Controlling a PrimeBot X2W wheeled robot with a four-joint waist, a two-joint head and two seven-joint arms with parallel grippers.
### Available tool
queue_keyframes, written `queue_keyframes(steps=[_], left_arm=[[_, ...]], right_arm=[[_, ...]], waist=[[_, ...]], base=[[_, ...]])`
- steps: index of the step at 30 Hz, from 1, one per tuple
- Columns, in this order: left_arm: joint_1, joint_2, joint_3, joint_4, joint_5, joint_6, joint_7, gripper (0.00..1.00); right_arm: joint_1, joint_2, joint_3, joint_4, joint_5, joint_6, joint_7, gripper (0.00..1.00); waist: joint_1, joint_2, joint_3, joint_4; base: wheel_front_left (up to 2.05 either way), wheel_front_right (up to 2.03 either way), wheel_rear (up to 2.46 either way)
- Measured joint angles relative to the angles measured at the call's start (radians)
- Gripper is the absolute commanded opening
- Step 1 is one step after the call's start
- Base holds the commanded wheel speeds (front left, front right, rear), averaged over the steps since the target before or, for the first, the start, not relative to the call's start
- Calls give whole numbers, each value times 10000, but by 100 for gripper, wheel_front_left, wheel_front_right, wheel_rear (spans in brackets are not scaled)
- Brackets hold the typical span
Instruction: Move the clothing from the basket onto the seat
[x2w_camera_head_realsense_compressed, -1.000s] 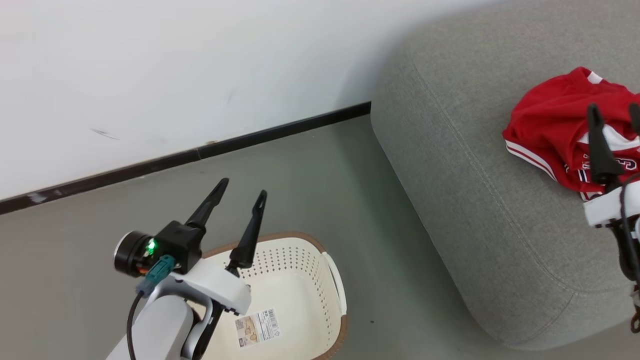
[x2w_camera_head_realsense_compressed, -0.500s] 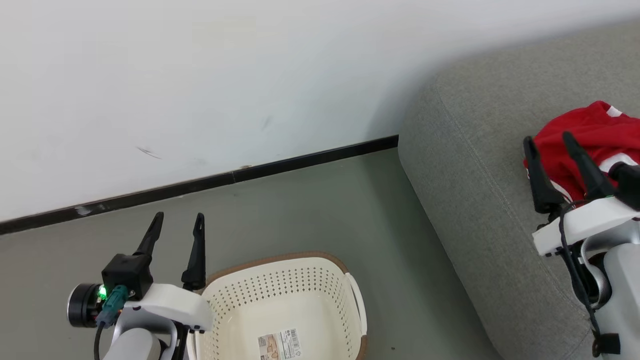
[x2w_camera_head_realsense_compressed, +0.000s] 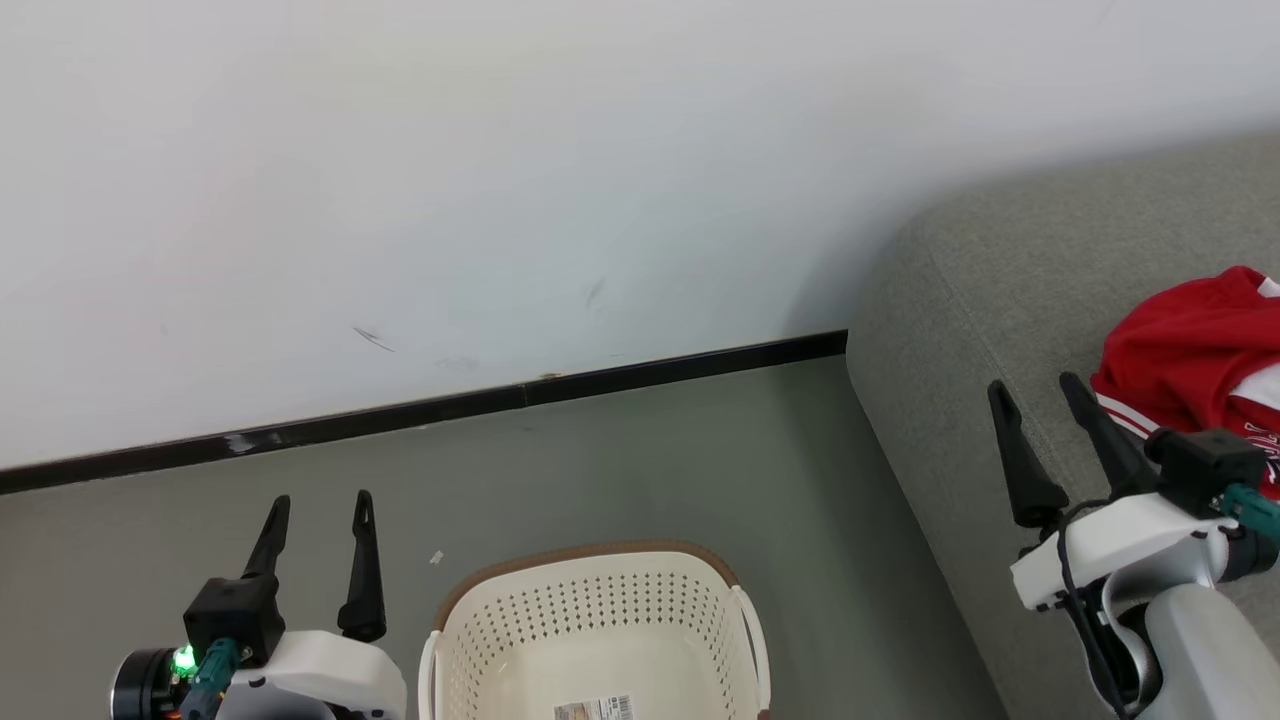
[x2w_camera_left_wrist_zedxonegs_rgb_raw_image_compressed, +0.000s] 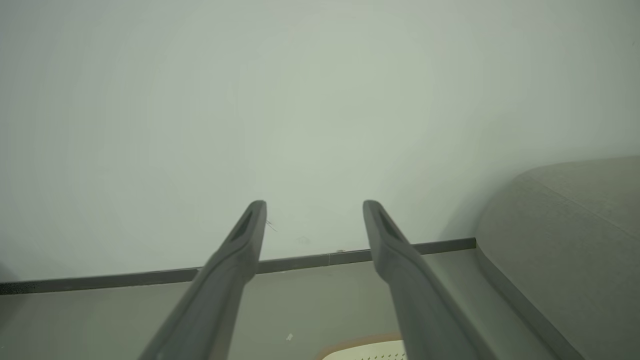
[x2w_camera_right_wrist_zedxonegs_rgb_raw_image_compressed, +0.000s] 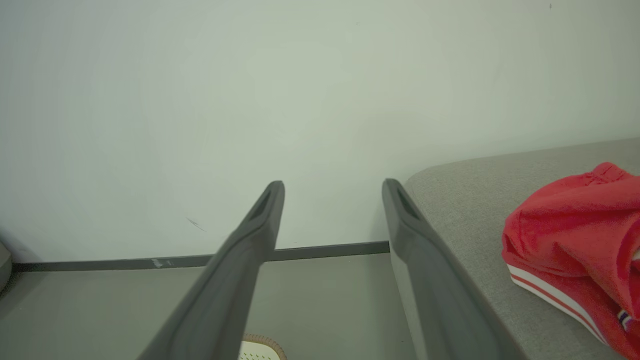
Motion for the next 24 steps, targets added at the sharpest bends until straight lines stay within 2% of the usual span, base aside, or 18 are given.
queue_keyframes(steps=[8,24], left_arm=[[534,-146,33,-92,234,84,0,100],[925,-190,33,-316,884,213,0,100]], right_arm=[[965,621,-359,-165,-336,0,0,100],[2348,915,-462,-756,-1116,0,0,100]], waist=[[0,0,-376,333],[0,0,-815,672]], base=[[0,0,0],[0,0,0]])
